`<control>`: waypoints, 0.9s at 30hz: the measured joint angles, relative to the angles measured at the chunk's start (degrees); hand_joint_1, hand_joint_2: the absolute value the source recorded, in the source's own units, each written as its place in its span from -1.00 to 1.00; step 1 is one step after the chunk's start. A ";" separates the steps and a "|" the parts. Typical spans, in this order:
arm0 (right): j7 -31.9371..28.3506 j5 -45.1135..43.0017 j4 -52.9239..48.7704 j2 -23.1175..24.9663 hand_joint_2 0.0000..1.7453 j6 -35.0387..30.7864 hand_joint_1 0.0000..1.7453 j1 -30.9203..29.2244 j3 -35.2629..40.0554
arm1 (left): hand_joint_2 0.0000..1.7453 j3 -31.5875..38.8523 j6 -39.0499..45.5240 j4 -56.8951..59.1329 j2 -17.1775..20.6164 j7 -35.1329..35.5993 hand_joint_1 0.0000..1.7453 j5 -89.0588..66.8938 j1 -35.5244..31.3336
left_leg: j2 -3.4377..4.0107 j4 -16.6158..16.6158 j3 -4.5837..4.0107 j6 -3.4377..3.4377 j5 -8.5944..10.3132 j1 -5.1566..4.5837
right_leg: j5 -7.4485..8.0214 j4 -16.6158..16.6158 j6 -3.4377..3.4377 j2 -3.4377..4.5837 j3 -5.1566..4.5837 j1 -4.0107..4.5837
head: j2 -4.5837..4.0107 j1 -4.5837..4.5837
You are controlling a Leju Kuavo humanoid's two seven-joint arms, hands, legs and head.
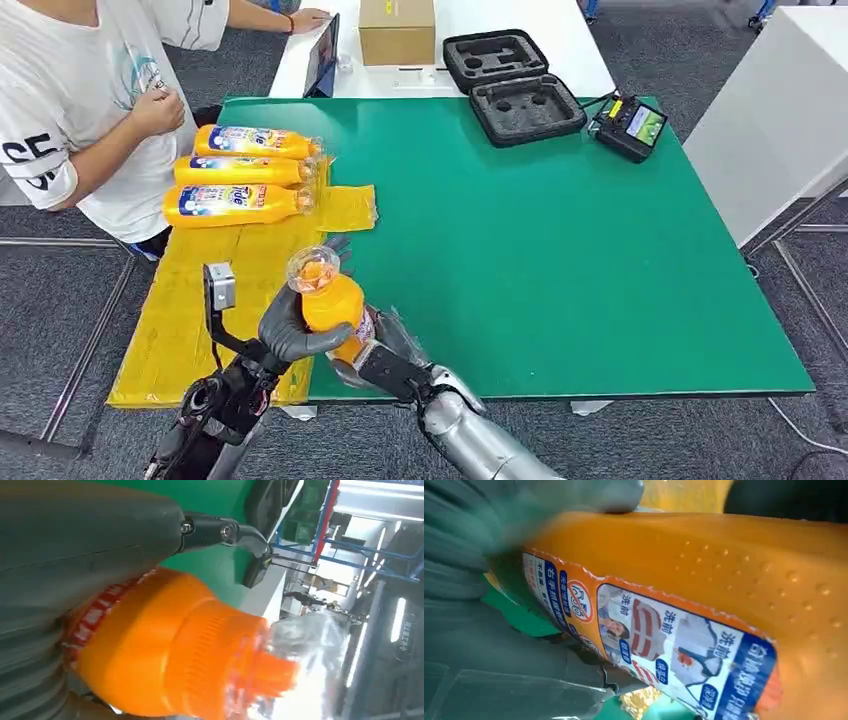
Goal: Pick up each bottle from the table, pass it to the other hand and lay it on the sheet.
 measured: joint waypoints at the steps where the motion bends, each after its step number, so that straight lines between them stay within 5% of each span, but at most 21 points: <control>1: 0.11 0.17 0.82 0.19 1.00 0.04 1.00 -0.31 0.32 | 1.00 -0.02 0.06 0.30 0.17 0.00 -1.00 0.26 -0.09 | 0.00 0.00 0.00 0.00 0.00 -0.01 | 0.00 0.00 0.00 0.00 -0.01 -0.01 | 0.00 0.00; 12: 2.34 3.82 6.03 0.79 1.00 -0.74 1.00 -3.09 3.34 | 1.00 -0.09 1.83 2.69 0.52 -0.56 -0.92 0.98 -1.18 | 0.05 0.00 0.09 -0.01 -0.02 0.00 | 0.00 -0.01 -0.01 0.02 0.03 -0.02 | 0.00 -0.02; 13: 2.25 3.69 6.18 0.79 1.00 -0.85 1.00 -3.18 3.41 | 1.00 -0.11 2.06 2.69 0.59 -1.07 0.90 0.76 -1.10 | 0.05 0.00 0.10 -0.01 -0.02 0.00 | 0.00 -0.01 -0.01 0.02 0.03 -0.02 | 0.00 -0.02; 14: 2.16 3.63 6.36 0.79 1.00 -0.87 1.00 -3.28 3.52 | 1.00 -0.15 2.25 2.69 0.61 -1.53 1.00 0.50 -1.01 | 0.05 0.00 0.10 -0.01 -0.01 0.00 | 0.00 -0.01 -0.01 0.02 0.03 -0.02 | 0.00 -0.02; 27: 0.74 1.96 7.04 0.79 1.00 -3.02 1.00 -3.78 3.82 | 1.00 -0.18 1.94 2.69 0.76 -3.15 1.00 -1.97 -1.08 | 0.04 0.00 0.14 0.00 0.00 0.00 | 0.01 -0.01 0.00 0.01 0.10 -0.01 | 0.00 0.00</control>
